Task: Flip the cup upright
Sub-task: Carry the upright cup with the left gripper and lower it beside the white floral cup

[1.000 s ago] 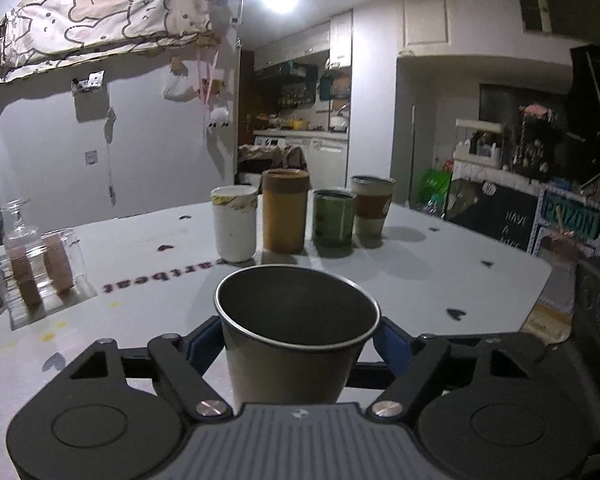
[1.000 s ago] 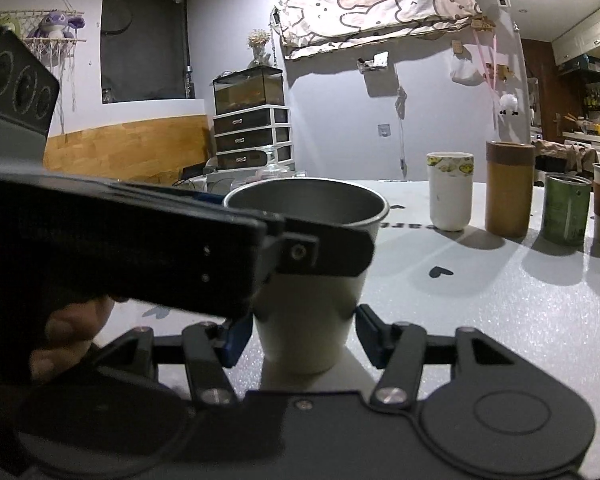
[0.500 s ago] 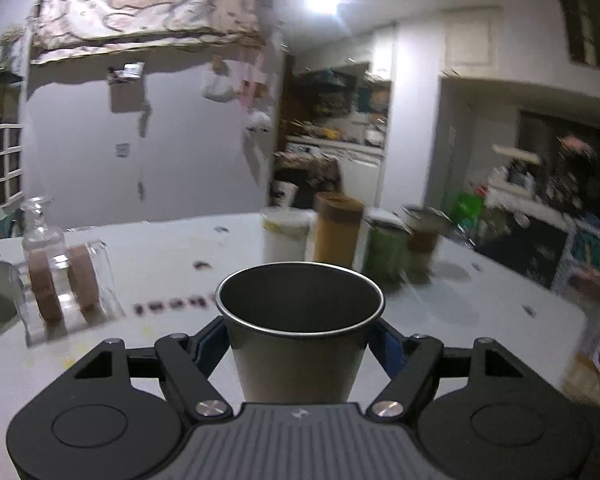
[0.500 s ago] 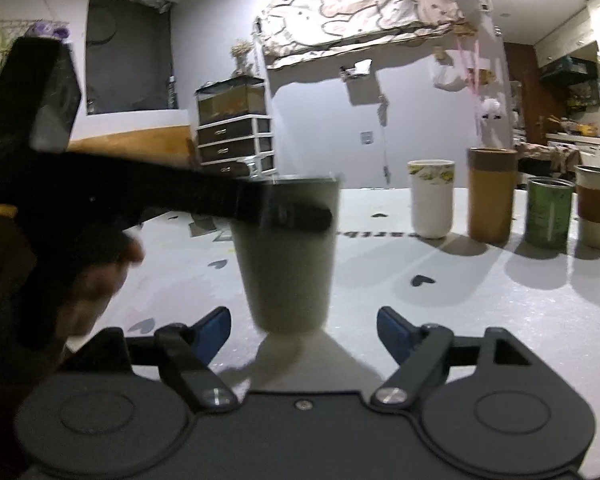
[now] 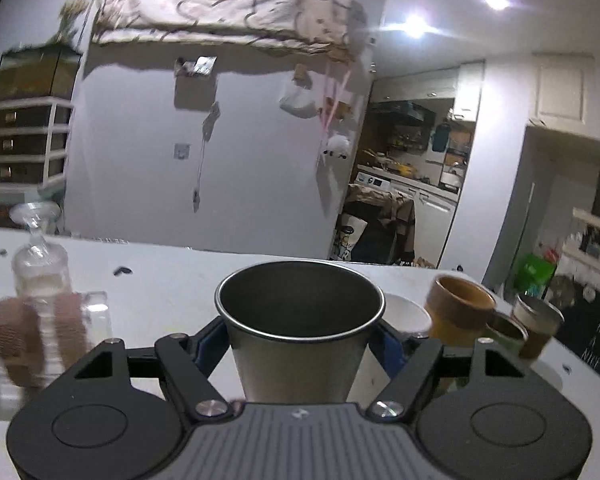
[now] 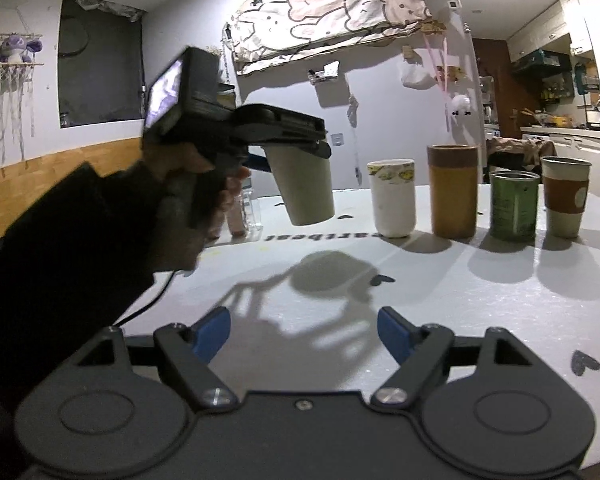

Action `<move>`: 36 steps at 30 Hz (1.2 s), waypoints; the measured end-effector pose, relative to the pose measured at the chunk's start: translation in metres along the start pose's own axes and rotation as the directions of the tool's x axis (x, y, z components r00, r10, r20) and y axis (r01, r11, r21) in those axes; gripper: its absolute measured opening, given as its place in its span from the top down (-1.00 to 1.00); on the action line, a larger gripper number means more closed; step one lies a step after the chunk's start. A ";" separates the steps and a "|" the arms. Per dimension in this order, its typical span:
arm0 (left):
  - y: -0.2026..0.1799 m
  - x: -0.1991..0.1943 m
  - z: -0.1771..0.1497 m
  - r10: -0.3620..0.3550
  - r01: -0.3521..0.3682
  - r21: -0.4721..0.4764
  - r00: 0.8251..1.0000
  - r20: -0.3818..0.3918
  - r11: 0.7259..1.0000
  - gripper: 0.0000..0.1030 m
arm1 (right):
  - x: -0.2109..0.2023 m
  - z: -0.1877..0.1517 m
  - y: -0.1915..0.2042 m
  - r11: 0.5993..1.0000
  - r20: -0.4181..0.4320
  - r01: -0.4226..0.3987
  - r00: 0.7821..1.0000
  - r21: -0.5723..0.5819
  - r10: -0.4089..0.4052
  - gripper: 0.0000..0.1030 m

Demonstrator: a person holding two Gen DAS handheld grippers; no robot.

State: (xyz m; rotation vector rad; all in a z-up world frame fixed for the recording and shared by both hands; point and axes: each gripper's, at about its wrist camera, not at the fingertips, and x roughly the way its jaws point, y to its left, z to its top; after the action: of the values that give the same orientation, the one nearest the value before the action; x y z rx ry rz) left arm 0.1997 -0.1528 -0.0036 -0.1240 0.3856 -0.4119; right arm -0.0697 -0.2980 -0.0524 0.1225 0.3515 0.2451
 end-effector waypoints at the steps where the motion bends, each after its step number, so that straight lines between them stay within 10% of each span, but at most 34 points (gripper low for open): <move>1: 0.000 0.008 0.001 0.007 -0.007 -0.004 1.000 -0.003 1.000 -0.47 | 0.000 0.000 -0.002 1.000 0.000 0.004 1.000 0.003 -0.004 -0.58; 21: -0.011 0.053 -0.009 0.059 -0.057 0.085 0.998 -0.018 0.995 -0.61 | -0.002 0.000 -0.014 0.999 -0.006 0.043 0.999 0.015 -0.043 -0.58; 36: -0.018 -0.055 -0.007 0.053 -0.058 0.119 0.998 0.047 0.991 -0.88 | -0.005 0.028 -0.024 0.994 0.091 0.102 0.990 0.046 -0.106 -0.58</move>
State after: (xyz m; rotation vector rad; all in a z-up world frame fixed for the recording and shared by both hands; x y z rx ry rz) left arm 0.1437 -0.1466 0.0123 -0.0052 0.3199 -0.3757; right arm -0.0590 -0.3245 -0.0287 0.1556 0.2696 0.1281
